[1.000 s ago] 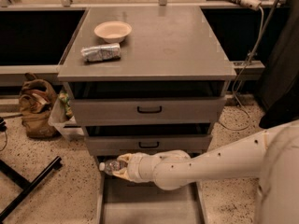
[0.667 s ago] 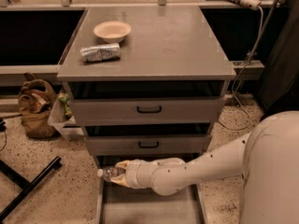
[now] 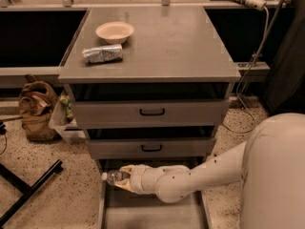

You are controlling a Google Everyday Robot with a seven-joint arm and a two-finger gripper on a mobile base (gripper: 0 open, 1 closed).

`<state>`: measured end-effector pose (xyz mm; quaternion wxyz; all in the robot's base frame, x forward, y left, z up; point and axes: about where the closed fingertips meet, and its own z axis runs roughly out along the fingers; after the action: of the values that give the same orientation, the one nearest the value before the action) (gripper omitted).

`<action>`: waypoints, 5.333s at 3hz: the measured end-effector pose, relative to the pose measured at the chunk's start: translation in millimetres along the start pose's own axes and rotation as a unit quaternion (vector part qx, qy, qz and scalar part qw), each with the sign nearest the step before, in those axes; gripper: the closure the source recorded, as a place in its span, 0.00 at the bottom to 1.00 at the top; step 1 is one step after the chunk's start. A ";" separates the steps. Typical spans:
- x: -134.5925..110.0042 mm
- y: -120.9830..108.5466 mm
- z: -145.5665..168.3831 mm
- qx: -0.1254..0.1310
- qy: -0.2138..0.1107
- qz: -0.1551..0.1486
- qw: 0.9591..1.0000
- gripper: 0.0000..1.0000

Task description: Place water bottle into bottom drawer

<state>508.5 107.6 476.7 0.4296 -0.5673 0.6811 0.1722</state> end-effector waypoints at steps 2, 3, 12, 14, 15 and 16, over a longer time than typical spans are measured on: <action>78.9 -7.7 50.3 0.073 0.031 0.015 0.997 1.00; 107.8 -7.0 77.1 0.098 0.036 0.033 0.994 1.00; 237.7 16.9 165.6 0.101 0.107 0.130 0.981 0.81; 237.7 16.9 165.6 0.101 0.107 0.130 0.981 0.36; 237.7 16.9 165.6 0.101 0.107 0.130 0.981 0.11; 237.6 16.9 165.7 0.101 0.107 0.130 0.981 0.00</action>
Offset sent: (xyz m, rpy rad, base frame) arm 0.0494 -0.0204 -0.1485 -0.0770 -0.0841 -0.2661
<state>560.5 83.7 192.2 0.3834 -0.4430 0.8048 0.0957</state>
